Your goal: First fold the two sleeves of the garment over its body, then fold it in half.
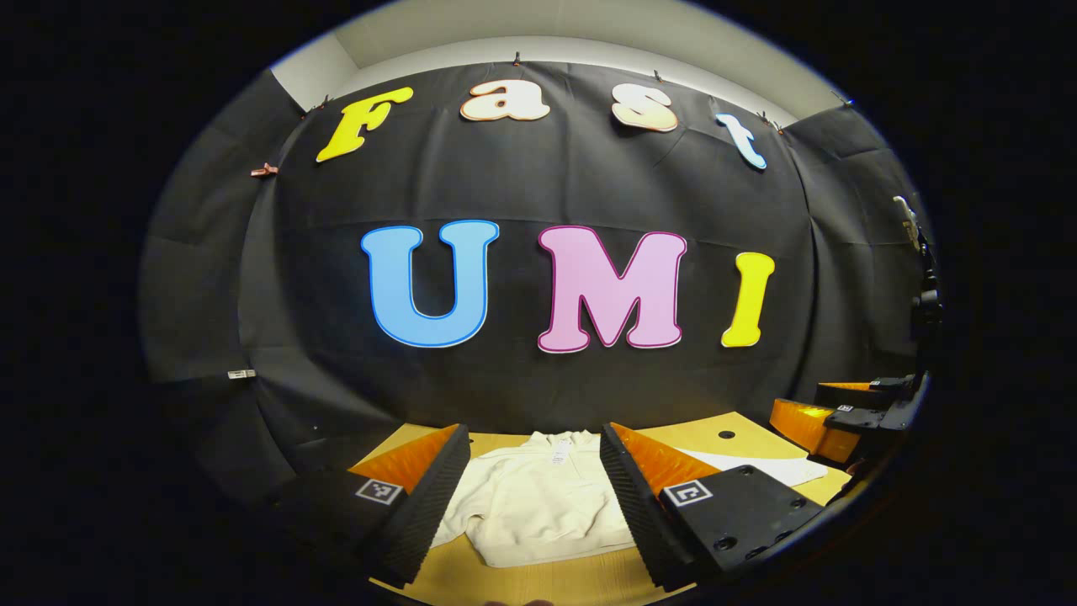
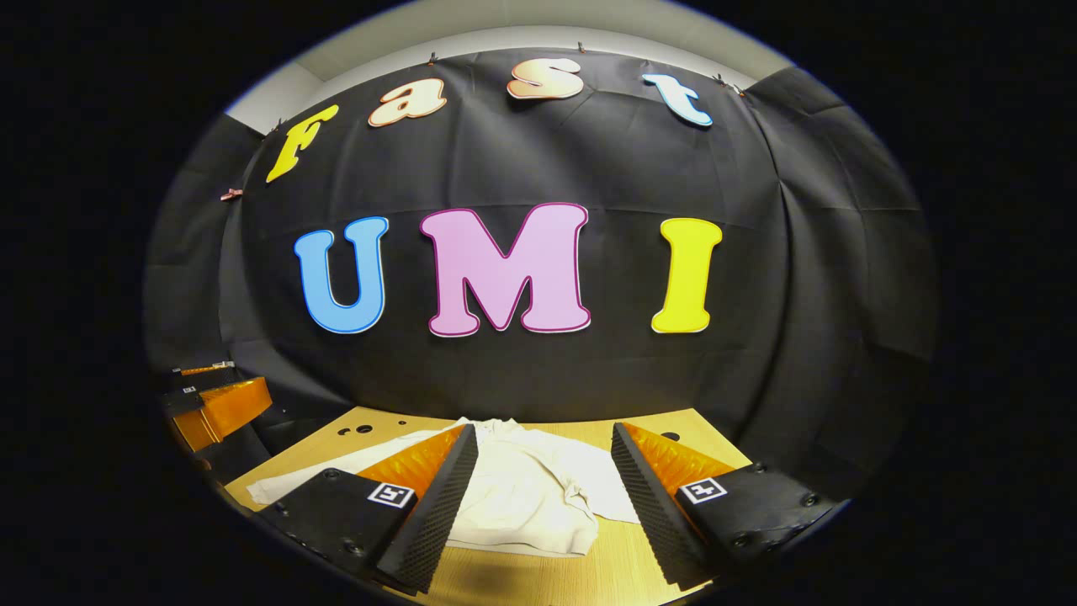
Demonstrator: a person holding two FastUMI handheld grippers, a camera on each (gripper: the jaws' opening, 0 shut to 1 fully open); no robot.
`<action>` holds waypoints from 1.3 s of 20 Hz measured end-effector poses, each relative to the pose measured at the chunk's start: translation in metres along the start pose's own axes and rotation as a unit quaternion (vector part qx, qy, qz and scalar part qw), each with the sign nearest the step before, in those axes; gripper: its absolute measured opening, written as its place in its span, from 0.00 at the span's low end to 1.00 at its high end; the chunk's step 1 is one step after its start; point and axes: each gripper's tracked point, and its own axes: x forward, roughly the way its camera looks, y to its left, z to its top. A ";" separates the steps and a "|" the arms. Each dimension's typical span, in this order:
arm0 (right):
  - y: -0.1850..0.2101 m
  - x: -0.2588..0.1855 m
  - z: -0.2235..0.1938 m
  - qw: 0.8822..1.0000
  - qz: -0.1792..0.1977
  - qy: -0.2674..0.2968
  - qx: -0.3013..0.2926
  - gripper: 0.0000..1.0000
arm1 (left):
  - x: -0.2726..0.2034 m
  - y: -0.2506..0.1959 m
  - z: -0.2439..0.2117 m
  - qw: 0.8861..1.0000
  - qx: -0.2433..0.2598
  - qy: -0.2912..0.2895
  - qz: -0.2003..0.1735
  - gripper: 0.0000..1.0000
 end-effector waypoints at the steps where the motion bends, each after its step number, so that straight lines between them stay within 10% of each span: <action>1: -0.001 0.000 -0.002 1.000 0.001 0.004 -0.001 0.98 | 0.001 0.000 0.000 1.000 0.002 0.001 0.000 0.96; 14: -0.031 0.029 -0.014 1.000 -0.018 0.021 0.013 0.98 | 0.006 0.001 -0.009 0.999 0.022 0.013 0.026 0.96; 26: -0.165 0.053 -0.070 0.990 -0.110 0.087 0.003 0.98 | 0.018 0.011 -0.037 0.997 0.004 0.053 0.054 0.95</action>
